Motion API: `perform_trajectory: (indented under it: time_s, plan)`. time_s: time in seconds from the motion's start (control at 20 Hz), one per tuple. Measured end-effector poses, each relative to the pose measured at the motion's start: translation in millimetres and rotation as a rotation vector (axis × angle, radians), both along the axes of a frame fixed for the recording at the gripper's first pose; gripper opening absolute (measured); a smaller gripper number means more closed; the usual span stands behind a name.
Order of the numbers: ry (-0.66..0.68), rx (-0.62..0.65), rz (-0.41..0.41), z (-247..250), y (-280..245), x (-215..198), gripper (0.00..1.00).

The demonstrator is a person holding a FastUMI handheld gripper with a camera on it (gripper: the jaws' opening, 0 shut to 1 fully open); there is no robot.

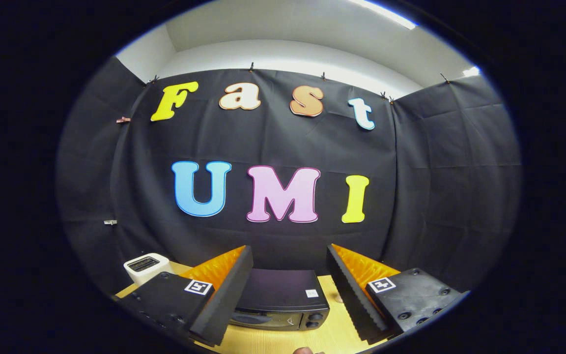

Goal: Open the toaster oven, put the food inside, and close the toaster oven door.

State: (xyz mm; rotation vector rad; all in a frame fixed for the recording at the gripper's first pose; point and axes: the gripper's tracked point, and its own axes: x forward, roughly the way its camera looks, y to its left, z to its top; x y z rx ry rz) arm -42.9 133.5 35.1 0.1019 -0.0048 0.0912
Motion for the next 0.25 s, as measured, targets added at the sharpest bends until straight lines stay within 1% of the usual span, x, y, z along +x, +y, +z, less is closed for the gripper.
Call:
perform_trajectory:
  time_s: [0.25]
  plan:
    - [0.028, 0.011, -0.001, -8.2, -8.4, -0.5, 0.99]
